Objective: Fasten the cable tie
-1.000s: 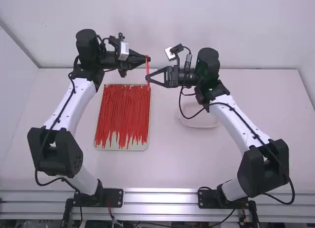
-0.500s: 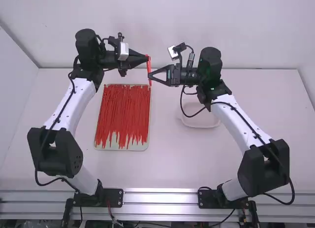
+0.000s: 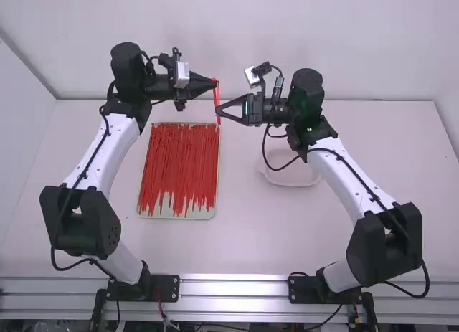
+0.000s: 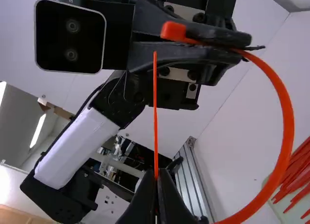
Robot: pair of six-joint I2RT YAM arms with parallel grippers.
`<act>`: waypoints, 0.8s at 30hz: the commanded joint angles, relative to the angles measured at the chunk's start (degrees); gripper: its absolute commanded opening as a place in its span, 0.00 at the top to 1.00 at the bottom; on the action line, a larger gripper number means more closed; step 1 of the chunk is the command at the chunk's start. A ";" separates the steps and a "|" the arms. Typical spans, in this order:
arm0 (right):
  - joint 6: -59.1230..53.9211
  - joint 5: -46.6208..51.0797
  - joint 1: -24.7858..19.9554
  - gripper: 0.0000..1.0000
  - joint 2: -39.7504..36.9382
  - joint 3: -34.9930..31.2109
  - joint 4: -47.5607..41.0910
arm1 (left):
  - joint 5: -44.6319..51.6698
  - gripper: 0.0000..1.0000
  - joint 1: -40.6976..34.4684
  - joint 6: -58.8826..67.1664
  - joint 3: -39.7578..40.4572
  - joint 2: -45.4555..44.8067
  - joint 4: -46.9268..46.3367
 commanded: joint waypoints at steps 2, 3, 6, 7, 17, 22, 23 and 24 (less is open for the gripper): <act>0.13 -0.74 0.09 1.00 0.33 1.22 0.17 | 2.58 0.98 0.15 0.59 1.27 -0.09 1.31; 0.13 -0.76 0.09 1.00 0.33 1.22 0.17 | 2.58 0.98 0.11 0.57 1.27 -0.09 1.84; 0.15 -0.76 0.09 1.00 0.33 1.22 0.17 | 3.67 0.98 0.07 0.59 1.27 -0.09 2.43; 0.13 -0.76 0.09 1.00 0.33 1.22 0.17 | 3.69 0.98 0.07 0.61 1.27 -0.09 2.40; 0.13 -1.20 0.20 1.00 0.33 1.22 0.11 | 1.77 0.98 -0.59 0.17 1.27 -0.09 2.34; 0.04 -1.99 0.20 1.00 0.33 1.22 -0.17 | 1.60 0.98 -0.57 0.20 1.27 -0.09 2.38; -0.07 -2.08 0.20 1.00 0.33 1.22 -0.22 | 1.09 0.98 -0.57 0.17 1.27 -0.09 2.36; -0.07 -2.08 0.20 1.00 0.33 1.22 -0.24 | 0.66 0.98 -0.59 0.17 1.27 -0.09 2.25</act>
